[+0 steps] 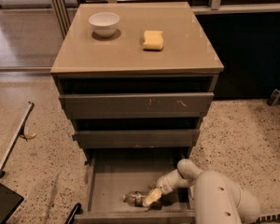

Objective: Place water bottle into bottom drawer

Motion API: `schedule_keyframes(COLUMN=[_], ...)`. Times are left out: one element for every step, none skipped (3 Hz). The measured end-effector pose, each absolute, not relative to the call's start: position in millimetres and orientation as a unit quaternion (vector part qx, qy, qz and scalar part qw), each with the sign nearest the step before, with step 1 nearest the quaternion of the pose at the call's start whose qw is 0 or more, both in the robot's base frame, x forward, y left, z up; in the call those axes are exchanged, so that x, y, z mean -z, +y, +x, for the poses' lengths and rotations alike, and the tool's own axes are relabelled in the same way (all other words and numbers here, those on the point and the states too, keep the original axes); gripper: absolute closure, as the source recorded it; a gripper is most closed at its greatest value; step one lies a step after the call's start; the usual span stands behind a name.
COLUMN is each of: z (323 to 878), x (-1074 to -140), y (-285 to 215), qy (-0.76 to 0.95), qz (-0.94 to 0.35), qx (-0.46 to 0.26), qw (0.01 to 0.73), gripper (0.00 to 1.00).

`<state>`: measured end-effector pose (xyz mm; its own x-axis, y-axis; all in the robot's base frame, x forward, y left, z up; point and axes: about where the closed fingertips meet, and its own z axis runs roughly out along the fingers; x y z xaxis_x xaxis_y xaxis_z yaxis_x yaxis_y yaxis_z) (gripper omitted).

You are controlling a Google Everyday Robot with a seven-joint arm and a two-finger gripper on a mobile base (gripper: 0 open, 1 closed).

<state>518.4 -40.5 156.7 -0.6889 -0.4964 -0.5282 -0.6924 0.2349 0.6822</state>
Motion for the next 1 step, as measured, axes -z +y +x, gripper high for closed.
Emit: schedule_keyframes(z=[518.4], x=[-156.7], y=[-40.5], qy=[0.779], qz=[-0.381], qx=[-0.487], qw=[0.101], gripper=[0.00])
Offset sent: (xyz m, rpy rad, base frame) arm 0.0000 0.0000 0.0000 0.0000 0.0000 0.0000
